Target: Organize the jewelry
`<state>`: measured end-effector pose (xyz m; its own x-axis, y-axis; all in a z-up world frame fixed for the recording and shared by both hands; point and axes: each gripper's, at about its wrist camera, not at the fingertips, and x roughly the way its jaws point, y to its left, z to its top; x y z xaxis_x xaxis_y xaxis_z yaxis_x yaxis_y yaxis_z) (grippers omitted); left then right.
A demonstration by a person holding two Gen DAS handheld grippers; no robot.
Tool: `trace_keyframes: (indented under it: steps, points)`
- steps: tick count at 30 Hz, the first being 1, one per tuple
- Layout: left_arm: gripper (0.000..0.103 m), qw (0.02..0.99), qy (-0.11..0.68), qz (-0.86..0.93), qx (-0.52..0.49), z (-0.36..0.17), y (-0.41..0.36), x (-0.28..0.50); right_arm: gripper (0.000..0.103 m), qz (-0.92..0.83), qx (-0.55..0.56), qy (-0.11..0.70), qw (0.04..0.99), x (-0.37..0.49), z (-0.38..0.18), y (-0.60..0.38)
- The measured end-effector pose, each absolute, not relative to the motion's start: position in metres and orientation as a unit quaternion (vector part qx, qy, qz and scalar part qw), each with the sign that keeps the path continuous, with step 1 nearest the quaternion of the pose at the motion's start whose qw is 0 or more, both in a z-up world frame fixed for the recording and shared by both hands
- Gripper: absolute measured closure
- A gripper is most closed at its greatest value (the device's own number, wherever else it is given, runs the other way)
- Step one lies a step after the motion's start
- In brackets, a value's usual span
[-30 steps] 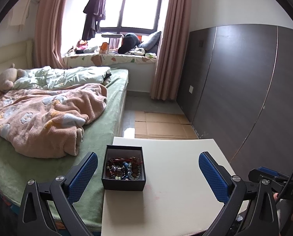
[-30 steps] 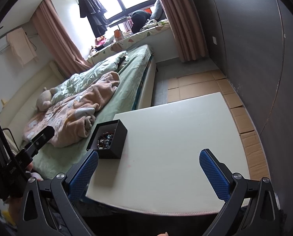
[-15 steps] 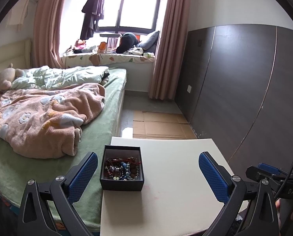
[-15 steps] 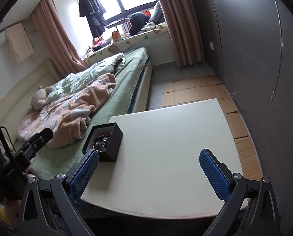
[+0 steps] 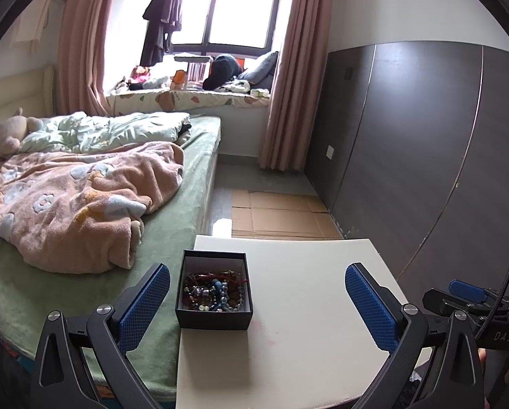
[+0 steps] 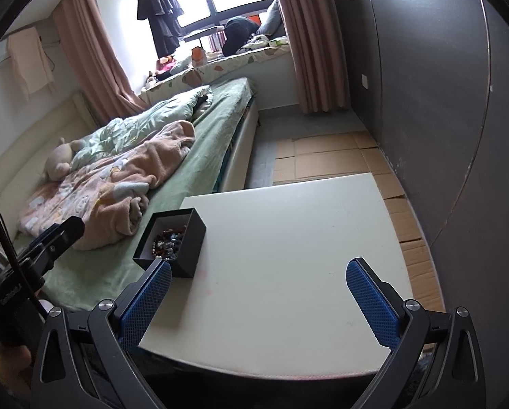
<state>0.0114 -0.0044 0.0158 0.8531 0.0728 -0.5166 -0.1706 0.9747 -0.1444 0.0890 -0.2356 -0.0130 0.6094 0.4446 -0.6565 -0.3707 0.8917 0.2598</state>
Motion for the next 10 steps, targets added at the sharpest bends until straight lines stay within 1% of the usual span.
trace_keyframes:
  steps: [10]
  points:
    - [0.0,0.955,0.272,0.073,-0.092,0.0109,-0.0018,0.0169,0.0,0.192,0.016,0.382,0.904,0.0867,-0.0144,-0.2291]
